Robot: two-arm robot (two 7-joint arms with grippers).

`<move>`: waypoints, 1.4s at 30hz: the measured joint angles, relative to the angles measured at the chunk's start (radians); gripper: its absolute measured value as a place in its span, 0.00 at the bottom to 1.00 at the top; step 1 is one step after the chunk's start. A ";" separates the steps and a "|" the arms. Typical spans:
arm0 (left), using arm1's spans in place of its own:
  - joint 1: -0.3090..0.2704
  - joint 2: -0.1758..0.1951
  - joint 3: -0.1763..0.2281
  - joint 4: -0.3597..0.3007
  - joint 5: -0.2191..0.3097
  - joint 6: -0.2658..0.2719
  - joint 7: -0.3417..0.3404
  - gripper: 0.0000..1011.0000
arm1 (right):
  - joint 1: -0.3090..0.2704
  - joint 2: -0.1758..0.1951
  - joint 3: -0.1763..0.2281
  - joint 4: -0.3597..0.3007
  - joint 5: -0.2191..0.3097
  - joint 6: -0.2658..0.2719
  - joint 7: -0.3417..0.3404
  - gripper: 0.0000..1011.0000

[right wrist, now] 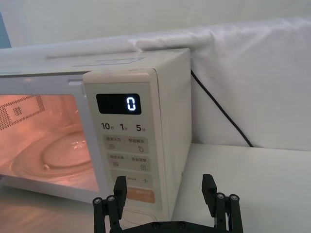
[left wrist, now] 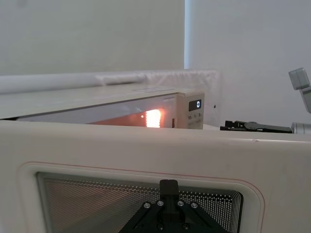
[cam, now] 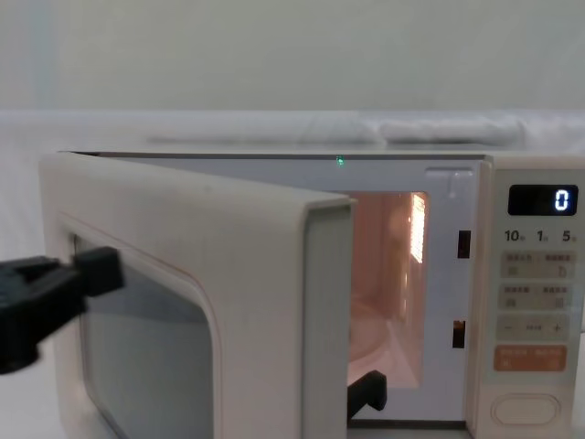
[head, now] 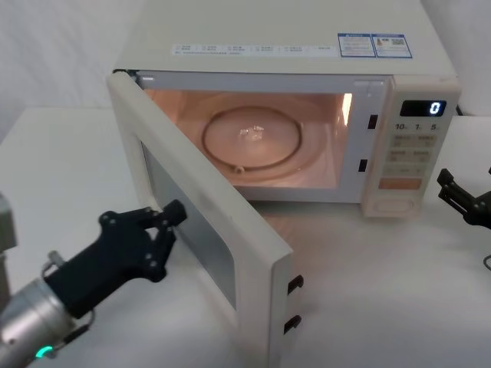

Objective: Press the button to open the microwave door with one hand; close the microwave door with the other hand.

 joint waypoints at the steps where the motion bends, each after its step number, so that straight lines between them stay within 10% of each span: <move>1: -0.018 -0.008 0.021 0.008 0.006 0.003 0.006 0.00 | 0.000 0.000 0.000 0.000 0.000 0.000 0.000 0.99; 20: -0.213 -0.046 0.236 0.035 0.068 0.056 -0.005 0.00 | 0.000 0.000 0.000 0.000 0.000 0.000 0.000 0.99; 42: -0.412 -0.143 0.393 0.105 0.147 0.140 0.037 0.00 | 0.000 0.000 0.000 0.000 0.000 0.000 0.000 0.99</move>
